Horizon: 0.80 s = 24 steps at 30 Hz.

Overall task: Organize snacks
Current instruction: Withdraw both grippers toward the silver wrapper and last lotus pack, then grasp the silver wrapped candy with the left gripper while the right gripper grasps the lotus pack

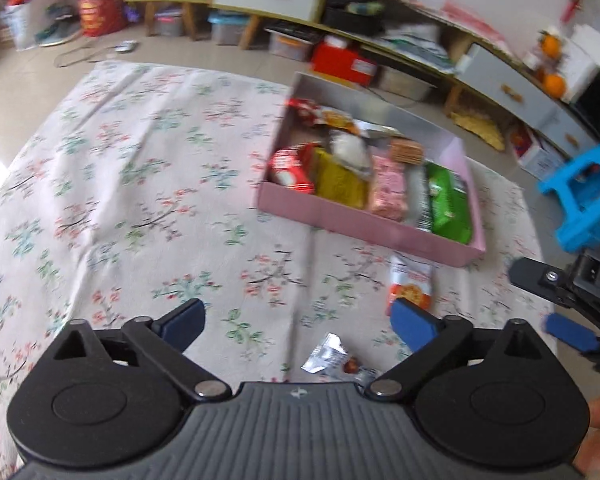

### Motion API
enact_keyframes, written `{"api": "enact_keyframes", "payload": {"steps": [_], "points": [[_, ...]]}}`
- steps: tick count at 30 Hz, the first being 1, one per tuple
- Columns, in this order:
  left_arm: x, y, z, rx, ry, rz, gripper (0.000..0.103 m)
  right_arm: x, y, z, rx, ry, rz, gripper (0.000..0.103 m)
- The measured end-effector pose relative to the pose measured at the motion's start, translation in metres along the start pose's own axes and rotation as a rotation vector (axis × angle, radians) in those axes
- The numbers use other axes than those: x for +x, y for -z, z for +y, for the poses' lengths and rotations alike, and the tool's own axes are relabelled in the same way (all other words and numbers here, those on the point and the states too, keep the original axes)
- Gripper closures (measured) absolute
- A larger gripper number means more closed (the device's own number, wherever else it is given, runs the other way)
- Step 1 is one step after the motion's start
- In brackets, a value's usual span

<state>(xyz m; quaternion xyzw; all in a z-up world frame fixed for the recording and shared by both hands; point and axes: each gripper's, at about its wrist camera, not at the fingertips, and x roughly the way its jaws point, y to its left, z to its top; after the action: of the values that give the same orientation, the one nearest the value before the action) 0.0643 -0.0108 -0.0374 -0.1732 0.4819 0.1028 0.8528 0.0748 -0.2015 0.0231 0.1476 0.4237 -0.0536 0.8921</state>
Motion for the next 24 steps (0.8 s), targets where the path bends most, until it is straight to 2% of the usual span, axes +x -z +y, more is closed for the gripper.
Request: {"api": "enact_keyframes", "payload": {"steps": [2,6,10,13,17,19,21,23,24], "points": [[0.01,0.008,-0.008,-0.022,-0.074,0.026,0.002,0.004,0.001,0.002,-0.041,0.03,-0.009,0.018],[0.026,0.021,-0.028,0.008,-0.097,0.056,0.002,0.019,0.002,0.0,-0.023,0.023,0.046,0.018],[0.041,0.028,-0.032,0.03,-0.032,0.115,0.004,0.022,0.004,0.0,-0.061,0.05,0.065,0.018],[0.047,0.031,-0.035,0.029,-0.084,0.108,0.011,0.021,0.003,0.0,-0.082,0.073,0.049,0.018],[0.052,0.036,-0.047,0.074,-0.018,0.125,0.013,0.018,0.0,-0.002,-0.067,0.059,0.043,0.018],[0.057,0.04,-0.054,0.09,-0.032,0.118,0.016,0.018,-0.002,-0.001,-0.077,0.043,0.046,0.018],[0.063,0.042,-0.059,0.107,-0.062,0.124,0.024,0.019,-0.001,0.003,-0.098,0.034,0.044,0.018],[0.069,0.042,-0.06,0.123,-0.069,0.135,0.042,0.021,0.0,0.007,-0.125,0.028,0.05,0.018],[0.07,0.041,-0.06,0.142,-0.077,0.134,0.044,0.024,0.001,0.008,-0.134,0.021,0.062,0.018]]}}
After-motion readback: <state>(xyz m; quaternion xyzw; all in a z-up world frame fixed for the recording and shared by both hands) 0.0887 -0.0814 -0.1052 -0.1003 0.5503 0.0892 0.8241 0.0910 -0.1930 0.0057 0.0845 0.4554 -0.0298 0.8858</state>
